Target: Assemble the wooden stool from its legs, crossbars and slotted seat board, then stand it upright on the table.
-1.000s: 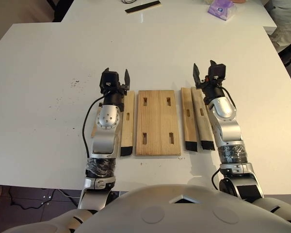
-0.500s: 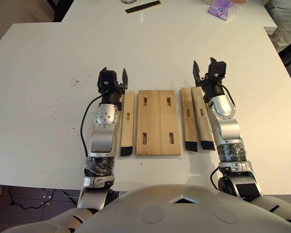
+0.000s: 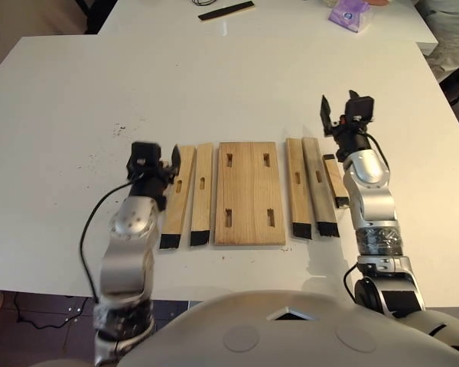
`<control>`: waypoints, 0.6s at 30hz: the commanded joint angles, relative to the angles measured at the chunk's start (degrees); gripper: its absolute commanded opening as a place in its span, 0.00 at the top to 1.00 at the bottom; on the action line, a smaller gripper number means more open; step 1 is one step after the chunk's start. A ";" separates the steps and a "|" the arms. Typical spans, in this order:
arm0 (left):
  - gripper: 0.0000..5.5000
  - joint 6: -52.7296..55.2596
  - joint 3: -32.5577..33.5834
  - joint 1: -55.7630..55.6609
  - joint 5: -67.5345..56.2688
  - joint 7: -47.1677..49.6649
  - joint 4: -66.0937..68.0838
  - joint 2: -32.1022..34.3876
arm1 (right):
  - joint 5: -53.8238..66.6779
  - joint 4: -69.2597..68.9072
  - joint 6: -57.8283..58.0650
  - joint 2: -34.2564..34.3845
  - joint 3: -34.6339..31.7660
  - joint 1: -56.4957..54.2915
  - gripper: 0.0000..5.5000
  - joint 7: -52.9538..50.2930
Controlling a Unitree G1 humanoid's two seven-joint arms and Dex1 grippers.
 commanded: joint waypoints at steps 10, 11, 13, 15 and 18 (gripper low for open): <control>0.38 22.57 8.19 4.27 -5.66 -3.45 -4.18 -0.41 | -0.46 -8.99 5.18 -0.43 -1.00 5.78 0.43 -1.27; 0.38 22.15 8.57 3.94 -5.97 -3.99 -3.49 0.06 | -0.49 -8.97 5.27 -0.51 -0.90 5.78 0.43 -1.11; 0.38 21.66 9.42 3.25 -6.82 -4.90 -2.89 0.22 | -0.49 -8.97 5.43 -0.72 -0.77 5.80 0.43 -0.83; 0.38 21.71 9.49 3.41 -7.88 -5.83 -2.56 0.52 | -0.40 -8.94 5.55 -0.88 -0.79 5.76 0.43 -0.73; 0.38 20.45 8.26 4.90 -8.50 -6.78 -0.33 1.09 | -0.38 -8.60 5.62 -0.91 -0.70 5.37 0.43 -0.68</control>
